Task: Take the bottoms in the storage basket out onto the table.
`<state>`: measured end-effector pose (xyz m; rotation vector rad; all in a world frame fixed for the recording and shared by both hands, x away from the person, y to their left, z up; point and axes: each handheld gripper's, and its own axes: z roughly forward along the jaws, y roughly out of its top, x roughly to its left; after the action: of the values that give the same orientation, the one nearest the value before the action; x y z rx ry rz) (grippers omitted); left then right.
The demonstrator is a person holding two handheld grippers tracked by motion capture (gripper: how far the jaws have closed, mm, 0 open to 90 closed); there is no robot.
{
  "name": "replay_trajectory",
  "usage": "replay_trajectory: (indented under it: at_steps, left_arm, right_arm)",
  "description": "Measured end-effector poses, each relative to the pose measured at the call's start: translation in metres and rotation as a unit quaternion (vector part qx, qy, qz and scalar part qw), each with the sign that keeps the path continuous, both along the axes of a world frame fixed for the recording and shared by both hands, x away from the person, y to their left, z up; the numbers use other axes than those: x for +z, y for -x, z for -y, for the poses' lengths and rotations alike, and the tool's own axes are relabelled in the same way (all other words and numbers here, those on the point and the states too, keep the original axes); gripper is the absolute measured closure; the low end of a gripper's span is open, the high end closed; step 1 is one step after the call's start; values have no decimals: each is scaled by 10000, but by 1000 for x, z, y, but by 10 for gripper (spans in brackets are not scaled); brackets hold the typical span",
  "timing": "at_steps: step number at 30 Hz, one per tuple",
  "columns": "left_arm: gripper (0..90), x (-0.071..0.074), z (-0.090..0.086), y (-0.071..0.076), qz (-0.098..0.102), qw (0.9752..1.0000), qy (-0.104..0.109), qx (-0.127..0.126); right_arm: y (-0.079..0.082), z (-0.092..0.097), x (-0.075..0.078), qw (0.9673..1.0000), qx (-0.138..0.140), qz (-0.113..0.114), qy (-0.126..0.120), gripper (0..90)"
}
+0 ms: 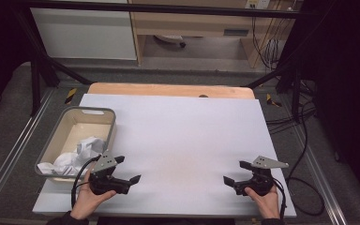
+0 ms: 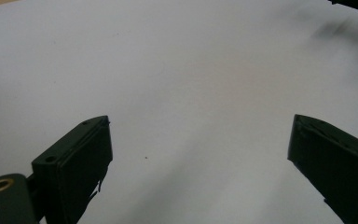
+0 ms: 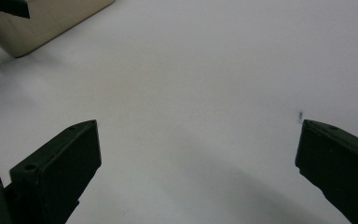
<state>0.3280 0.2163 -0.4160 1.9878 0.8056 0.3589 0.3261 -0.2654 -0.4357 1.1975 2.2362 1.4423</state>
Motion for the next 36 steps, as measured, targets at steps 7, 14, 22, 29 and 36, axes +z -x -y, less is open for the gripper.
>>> replay_trajectory:
  at_steps: [7, 14, 22, 29, 36]
  left_arm:
    - [60, 0, 0, 0, 7, 10000, -3, 49]
    - [59, 2, 1, -1, -34, 9999, -43, 109]
    - [59, 5, 2, 0, -25, 9998, -96, 144]
    - [59, 11, 4, 2, 45, 9998, -128, 132]
    - [58, 13, 9, 1, 63, 9997, -212, 107]
  right_arm:
    - [0, 0, 0, 10000, -5, -11, 23, 5]
    - [0, -1, -2, 9999, 4, -55, 99, 5]
    - [0, -1, -2, 9999, 18, -55, 149, 5]
    - [0, -1, -2, 9998, 0, -62, 192, 5]
    - [0, 1, -2, 9998, -31, -81, 156, 5]
